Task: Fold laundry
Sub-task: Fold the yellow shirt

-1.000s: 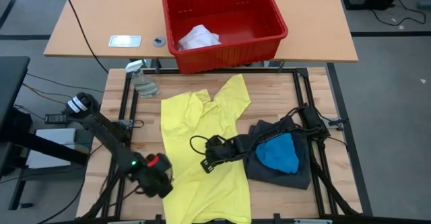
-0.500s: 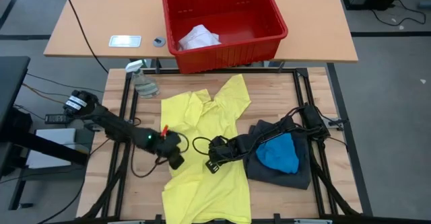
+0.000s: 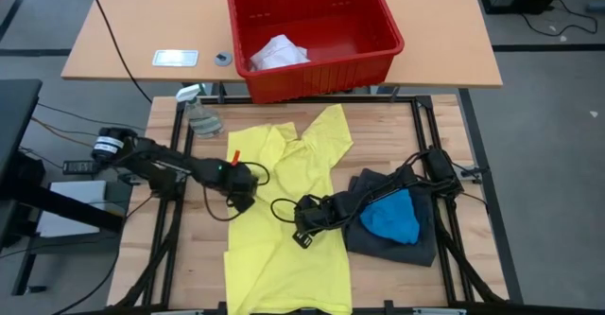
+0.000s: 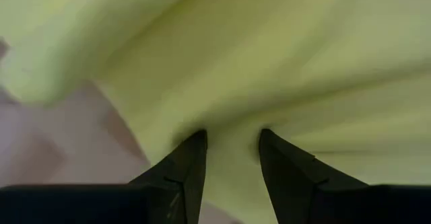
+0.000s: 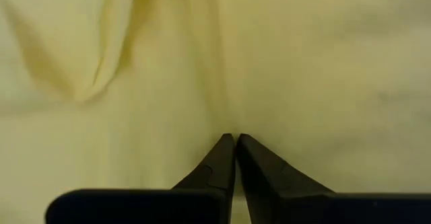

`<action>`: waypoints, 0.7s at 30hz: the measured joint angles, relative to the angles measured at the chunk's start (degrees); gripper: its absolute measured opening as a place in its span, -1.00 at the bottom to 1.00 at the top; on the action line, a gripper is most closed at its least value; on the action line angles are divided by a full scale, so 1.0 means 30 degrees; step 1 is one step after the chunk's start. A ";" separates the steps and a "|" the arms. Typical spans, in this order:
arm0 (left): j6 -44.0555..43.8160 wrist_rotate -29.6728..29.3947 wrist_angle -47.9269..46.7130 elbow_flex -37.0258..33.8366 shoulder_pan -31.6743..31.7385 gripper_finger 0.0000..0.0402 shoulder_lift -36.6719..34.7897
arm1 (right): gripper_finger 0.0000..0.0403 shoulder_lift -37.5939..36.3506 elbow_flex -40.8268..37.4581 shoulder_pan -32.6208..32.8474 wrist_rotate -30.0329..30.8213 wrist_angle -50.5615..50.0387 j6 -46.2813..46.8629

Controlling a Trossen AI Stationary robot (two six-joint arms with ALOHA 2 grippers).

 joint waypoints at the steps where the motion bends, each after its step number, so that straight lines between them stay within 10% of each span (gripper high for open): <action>1: 0.0432 -0.0033 -0.0367 0.0211 0.0275 -0.29 -0.0070 | -0.82 0.0000 0.0000 -0.0002 0.0000 0.0007 -0.0163; 10: 0.0381 0.0744 -0.3298 0.2682 -0.0111 -0.28 -0.2705 | -0.82 -0.0570 -0.0039 -0.0561 0.0296 -0.0707 -0.0601; 21: -0.8592 0.0207 0.2637 0.0437 -0.9404 -0.28 -0.4629 | -0.82 -0.1843 -0.0062 0.0346 0.0129 -0.0985 0.0968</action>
